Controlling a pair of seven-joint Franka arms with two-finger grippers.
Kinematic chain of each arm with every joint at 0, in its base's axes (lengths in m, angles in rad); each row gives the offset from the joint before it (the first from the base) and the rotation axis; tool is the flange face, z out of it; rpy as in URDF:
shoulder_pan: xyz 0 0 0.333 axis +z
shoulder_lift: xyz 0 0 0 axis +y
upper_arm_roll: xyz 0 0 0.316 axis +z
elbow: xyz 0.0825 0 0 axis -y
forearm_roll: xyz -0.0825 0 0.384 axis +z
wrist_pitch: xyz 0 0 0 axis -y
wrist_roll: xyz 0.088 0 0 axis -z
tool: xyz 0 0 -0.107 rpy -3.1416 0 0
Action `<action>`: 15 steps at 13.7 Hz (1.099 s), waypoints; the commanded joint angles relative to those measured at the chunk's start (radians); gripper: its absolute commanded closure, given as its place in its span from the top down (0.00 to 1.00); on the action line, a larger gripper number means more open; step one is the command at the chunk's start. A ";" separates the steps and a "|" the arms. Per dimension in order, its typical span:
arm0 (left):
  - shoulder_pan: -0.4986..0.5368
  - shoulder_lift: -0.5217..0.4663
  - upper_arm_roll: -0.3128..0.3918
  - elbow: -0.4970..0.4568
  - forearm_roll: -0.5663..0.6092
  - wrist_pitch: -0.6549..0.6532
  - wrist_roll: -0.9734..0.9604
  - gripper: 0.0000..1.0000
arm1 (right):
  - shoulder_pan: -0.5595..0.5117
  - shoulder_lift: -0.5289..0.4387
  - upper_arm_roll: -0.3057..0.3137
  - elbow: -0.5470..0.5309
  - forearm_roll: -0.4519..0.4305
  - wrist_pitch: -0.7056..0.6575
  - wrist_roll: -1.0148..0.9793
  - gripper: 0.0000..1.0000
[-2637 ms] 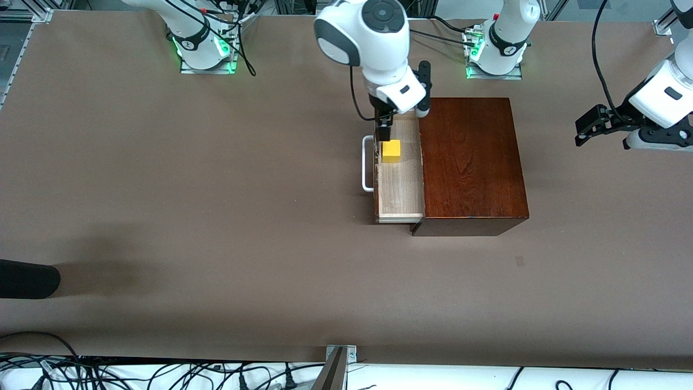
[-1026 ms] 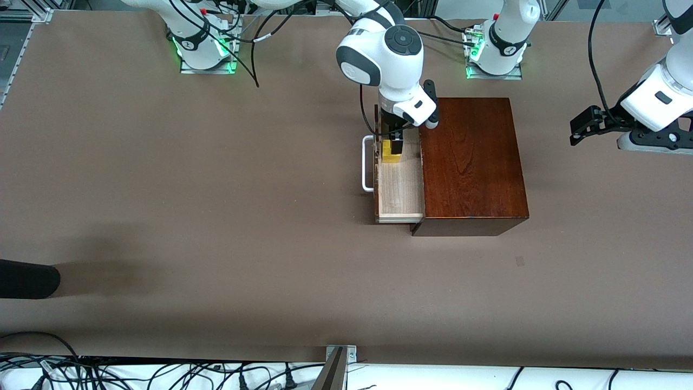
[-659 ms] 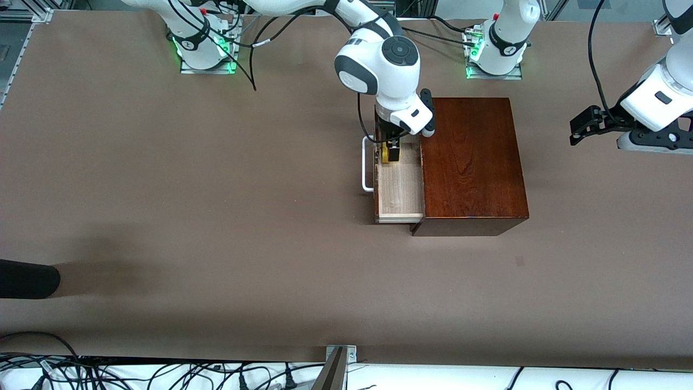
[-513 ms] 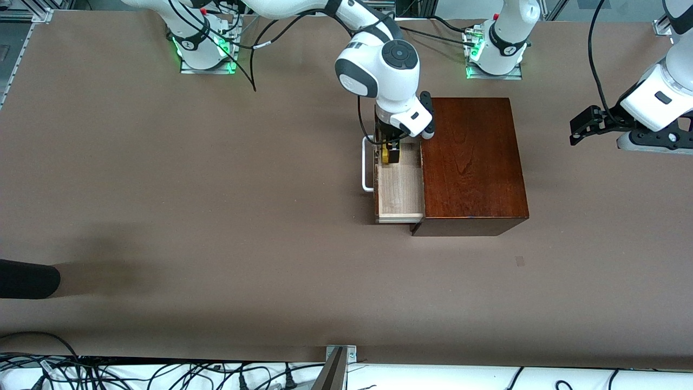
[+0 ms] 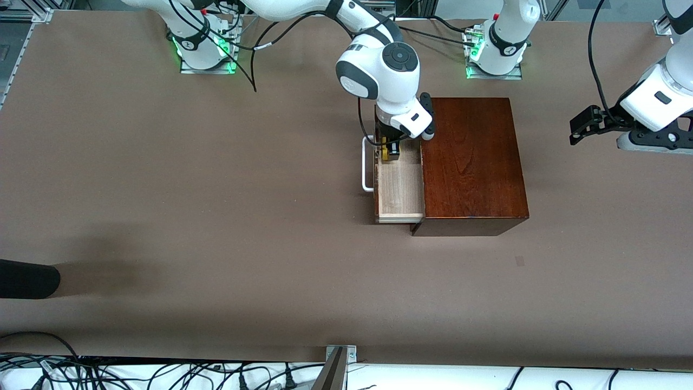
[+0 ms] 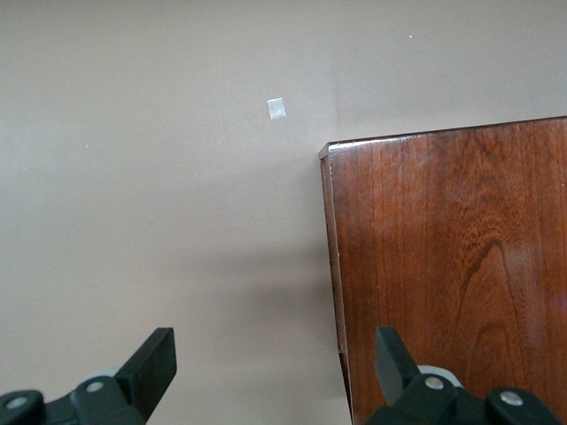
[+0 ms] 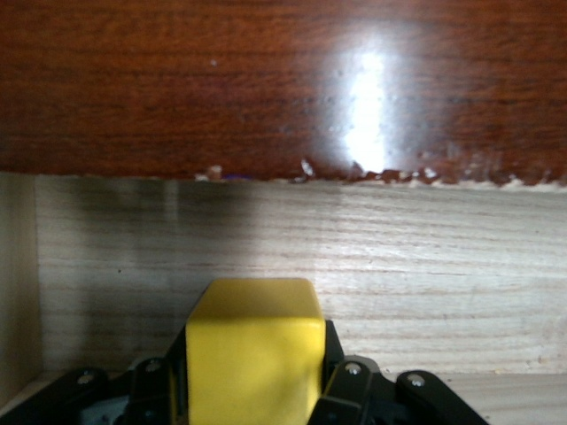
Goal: Open drawer, take yellow block, close drawer
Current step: 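Lift the yellow cube out of the drawer with the right gripper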
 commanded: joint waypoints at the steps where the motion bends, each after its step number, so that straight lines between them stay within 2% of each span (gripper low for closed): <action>1: -0.002 -0.006 0.002 0.001 -0.009 -0.011 0.009 1.00 | 0.001 -0.001 0.001 0.039 -0.013 -0.043 -0.010 0.00; 5: -0.004 -0.006 0.002 0.001 -0.011 -0.012 0.007 1.00 | 0.000 -0.029 0.004 0.179 -0.001 -0.249 0.000 0.00; 8: -0.006 -0.006 0.002 0.003 -0.010 -0.017 0.007 1.00 | -0.049 -0.121 -0.004 0.190 0.003 -0.292 0.015 0.00; 12: -0.006 -0.003 0.001 0.012 -0.011 -0.020 0.006 1.00 | -0.199 -0.208 0.003 0.190 0.013 -0.398 0.073 0.00; 14: -0.006 -0.003 -0.002 0.012 -0.011 -0.020 0.003 1.00 | -0.317 -0.237 0.000 0.190 0.091 -0.439 0.072 0.00; 15: -0.006 -0.003 -0.004 0.013 -0.010 -0.021 -0.009 1.00 | -0.365 -0.245 -0.003 0.190 0.091 -0.442 0.067 0.00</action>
